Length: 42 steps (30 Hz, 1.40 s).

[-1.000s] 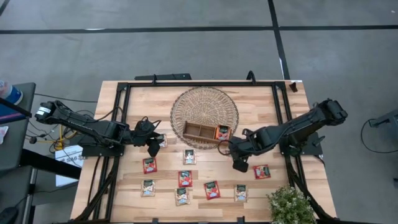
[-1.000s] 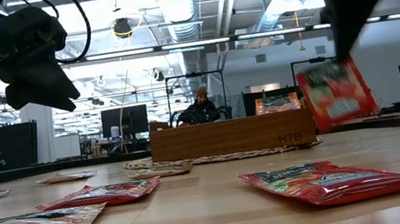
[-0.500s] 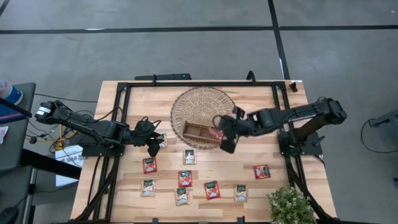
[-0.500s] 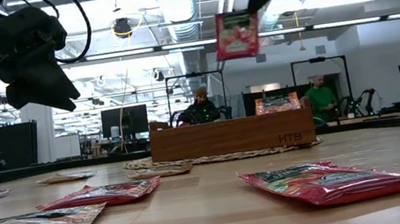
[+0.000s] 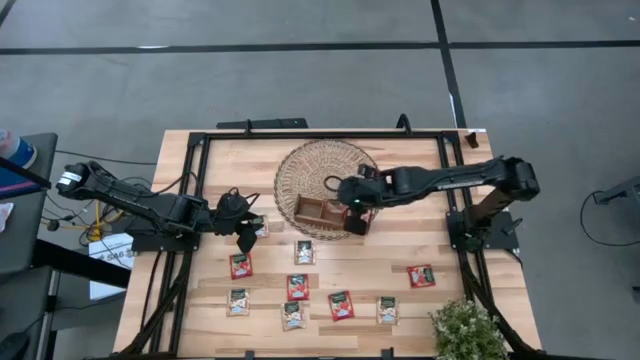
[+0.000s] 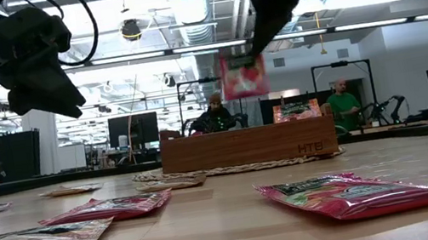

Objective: Pick & Place Tea
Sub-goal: Put the red tea bag into the middle section of the wooden organizer

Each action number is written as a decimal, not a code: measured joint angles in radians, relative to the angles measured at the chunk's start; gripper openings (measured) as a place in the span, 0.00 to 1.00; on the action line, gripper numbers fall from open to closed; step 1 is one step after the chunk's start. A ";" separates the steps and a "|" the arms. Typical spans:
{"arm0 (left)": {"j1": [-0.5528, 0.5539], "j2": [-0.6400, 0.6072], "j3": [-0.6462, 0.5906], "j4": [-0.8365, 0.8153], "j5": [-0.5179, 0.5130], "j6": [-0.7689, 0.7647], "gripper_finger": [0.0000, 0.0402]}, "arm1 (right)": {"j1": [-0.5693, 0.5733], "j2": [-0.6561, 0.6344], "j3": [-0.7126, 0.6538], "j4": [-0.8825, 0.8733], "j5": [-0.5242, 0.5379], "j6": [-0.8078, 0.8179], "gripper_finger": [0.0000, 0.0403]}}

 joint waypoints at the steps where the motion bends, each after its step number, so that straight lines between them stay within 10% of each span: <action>1: 0.000 0.000 0.000 -0.003 -0.001 0.000 0.45 | -0.001 0.018 0.002 0.018 -0.008 -0.008 0.00; 42: 0.000 0.000 0.000 -0.006 -0.004 0.027 0.45 | -0.051 0.168 0.001 0.020 -0.018 0.026 0.00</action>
